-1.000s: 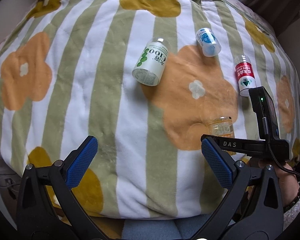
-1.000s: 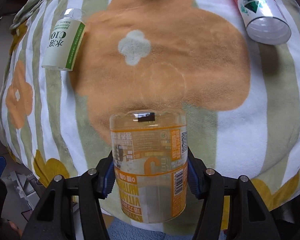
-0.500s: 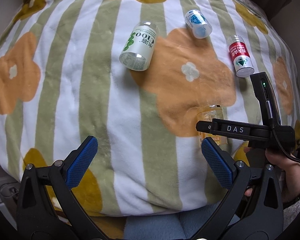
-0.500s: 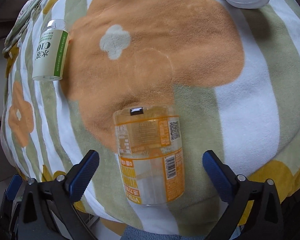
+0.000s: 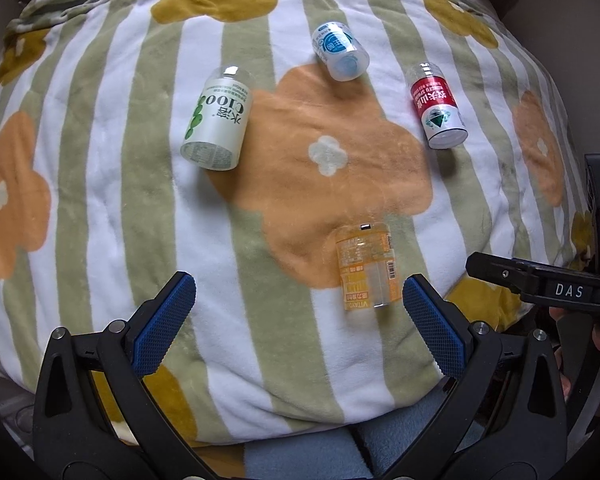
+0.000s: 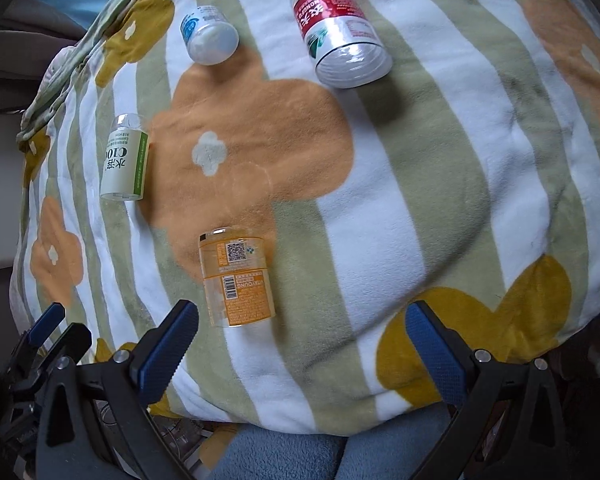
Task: Flip cup upside down
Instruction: 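Open the right gripper, releasing the cup onto the duvet, then grasp the cup with the left gripper and lift it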
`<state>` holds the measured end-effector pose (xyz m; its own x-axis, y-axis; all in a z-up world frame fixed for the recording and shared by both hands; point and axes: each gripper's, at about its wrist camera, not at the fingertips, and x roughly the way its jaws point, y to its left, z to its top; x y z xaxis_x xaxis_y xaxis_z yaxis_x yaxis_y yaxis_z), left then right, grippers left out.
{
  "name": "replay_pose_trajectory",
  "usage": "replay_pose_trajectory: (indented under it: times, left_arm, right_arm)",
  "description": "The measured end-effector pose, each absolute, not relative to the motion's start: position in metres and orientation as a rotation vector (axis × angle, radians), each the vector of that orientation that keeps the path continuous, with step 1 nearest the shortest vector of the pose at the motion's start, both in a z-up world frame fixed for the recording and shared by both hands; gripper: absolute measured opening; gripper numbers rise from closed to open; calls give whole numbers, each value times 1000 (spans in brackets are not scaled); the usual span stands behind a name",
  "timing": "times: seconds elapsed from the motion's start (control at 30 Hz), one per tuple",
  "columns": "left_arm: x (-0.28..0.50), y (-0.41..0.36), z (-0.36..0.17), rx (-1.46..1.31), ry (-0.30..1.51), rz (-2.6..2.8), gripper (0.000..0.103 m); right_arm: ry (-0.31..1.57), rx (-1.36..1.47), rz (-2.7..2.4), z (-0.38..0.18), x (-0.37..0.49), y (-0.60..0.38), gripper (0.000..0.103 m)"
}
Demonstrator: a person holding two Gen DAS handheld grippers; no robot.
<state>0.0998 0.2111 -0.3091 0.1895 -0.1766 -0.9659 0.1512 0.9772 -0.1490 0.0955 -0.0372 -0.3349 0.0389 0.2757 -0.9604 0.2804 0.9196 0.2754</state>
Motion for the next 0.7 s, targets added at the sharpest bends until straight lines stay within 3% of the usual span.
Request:
replay_pose_trajectory:
  times: [0.53,0.7]
  left_arm:
    - [139,134,-431,-61,1590,-221,102]
    - [140,126,-454,-90,1626,-208,95]
  right_arm:
    - [1523,374,92,-364,86,-98,103]
    - [1518,345,166,-378,97,-94,103]
